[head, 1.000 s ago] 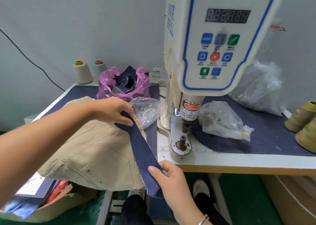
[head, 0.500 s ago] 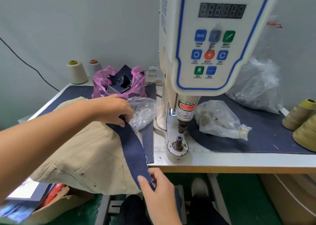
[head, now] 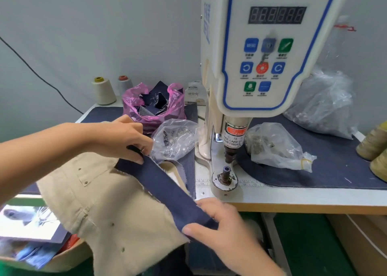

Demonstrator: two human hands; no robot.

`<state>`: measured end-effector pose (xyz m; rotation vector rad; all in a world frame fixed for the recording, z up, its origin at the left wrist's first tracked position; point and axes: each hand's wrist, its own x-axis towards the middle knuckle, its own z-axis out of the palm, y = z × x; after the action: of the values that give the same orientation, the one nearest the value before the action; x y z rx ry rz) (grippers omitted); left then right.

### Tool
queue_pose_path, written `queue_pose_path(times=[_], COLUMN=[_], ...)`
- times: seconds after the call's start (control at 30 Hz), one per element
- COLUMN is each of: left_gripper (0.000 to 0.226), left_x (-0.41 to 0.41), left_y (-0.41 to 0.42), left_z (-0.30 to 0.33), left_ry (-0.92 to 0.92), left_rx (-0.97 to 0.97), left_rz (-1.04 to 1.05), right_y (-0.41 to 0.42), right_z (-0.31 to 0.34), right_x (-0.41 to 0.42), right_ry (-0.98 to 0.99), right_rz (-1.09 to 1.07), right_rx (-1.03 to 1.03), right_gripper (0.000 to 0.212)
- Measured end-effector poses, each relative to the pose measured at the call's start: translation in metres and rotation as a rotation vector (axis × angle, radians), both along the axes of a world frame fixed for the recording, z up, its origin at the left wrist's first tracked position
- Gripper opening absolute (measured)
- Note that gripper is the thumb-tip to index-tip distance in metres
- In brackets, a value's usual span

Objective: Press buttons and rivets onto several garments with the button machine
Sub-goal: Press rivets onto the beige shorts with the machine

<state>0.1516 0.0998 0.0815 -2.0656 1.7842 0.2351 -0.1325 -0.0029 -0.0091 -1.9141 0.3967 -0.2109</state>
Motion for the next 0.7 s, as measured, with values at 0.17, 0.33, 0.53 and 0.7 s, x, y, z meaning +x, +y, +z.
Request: queue_pose_path(times=[0.17,0.33,0.53,0.7], left_gripper=[0.044,0.049,0.037,0.020], left_x=[-0.024,-0.045,-0.062,-0.054], left_y=[0.002,-0.004,-0.013,-0.009], left_z=[0.026,0.016,-0.035,-0.050], left_ry=[0.210,0.637,1.068,1.116], left_rx=[-0.171,-0.273,-0.301,-0.298], left_rz=[0.039,0.196,0.325,0.353], right_y=[-0.042,-0.074,-0.110,-0.135], right_z=[0.044,0.023,0.000,0.003], right_x=[-0.044,-0.058,-0.060,-0.052], right_ry=[-0.186,-0.190,-0.094,0.003], right_rz=[0.057,-0.100,-0.195,-0.130], right_rx=[0.245,0.641,0.652,0.460], right_gripper=[0.034,0.028,0.031,0.031])
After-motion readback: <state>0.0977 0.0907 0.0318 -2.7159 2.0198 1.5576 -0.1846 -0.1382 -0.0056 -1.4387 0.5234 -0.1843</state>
